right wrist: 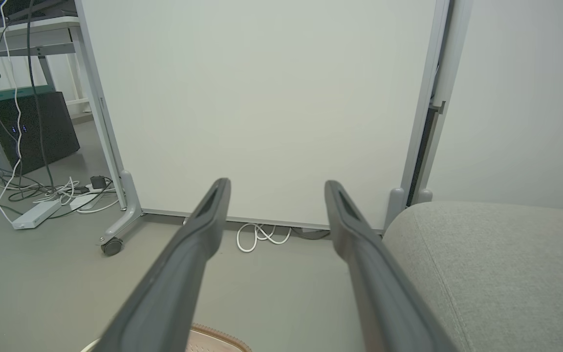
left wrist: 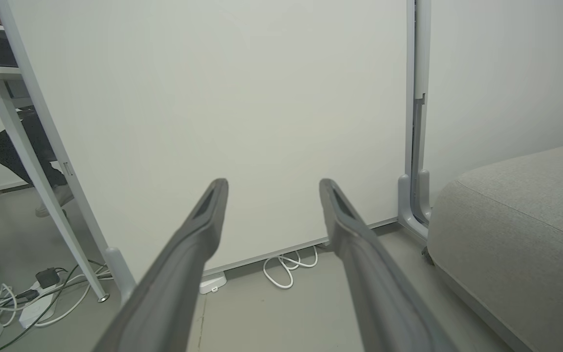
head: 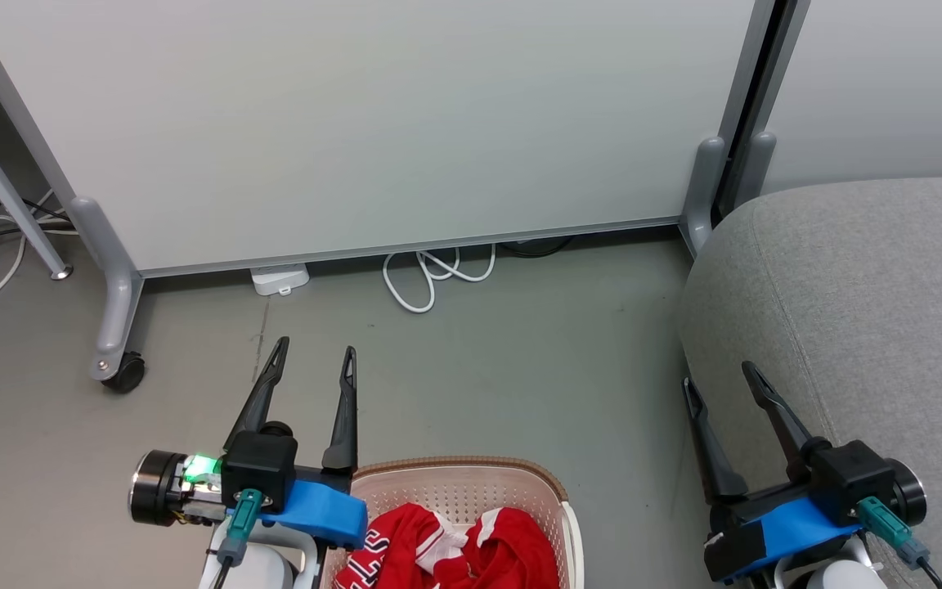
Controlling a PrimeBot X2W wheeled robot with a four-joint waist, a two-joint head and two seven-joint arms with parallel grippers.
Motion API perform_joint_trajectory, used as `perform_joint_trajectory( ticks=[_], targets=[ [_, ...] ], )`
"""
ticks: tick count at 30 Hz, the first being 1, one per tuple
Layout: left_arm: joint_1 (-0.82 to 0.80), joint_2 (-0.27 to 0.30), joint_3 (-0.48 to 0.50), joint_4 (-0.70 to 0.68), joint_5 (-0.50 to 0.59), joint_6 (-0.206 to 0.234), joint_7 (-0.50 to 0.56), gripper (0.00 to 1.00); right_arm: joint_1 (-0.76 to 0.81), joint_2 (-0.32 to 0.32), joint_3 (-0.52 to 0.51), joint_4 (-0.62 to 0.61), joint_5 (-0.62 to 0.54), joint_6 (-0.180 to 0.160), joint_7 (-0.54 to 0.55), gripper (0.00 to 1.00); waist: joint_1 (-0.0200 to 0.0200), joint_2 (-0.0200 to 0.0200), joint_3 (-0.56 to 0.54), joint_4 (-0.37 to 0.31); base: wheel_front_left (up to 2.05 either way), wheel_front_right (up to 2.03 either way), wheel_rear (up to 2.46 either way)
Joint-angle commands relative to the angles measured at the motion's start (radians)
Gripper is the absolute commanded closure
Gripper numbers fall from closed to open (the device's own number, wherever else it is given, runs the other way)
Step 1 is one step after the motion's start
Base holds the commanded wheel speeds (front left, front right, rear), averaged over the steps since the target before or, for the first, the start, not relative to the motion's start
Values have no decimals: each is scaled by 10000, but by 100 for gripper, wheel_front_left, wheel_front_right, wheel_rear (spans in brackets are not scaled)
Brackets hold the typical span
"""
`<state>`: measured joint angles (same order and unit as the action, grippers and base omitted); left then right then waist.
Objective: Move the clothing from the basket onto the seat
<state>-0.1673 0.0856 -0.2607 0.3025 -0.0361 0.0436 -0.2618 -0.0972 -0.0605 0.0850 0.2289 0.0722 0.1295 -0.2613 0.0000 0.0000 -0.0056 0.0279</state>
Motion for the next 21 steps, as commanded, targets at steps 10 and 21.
perform_joint_trajectory(
  ticks=[10, 21],
  targets=[
    [-46, -61, 174, 148, -1, -147, -49, 0, -88, -16, 28, 8, 6, 22, -59, 0, 0, 0, 46, -55, 0, 0, 0],
    [-980, -59, -54, 1102, 107, -637, -41, 0, -467, -253, 62, -143, 70, 22, -58, 0, 0, 0, 798, -483, 0, 0, 0]
  ],
)
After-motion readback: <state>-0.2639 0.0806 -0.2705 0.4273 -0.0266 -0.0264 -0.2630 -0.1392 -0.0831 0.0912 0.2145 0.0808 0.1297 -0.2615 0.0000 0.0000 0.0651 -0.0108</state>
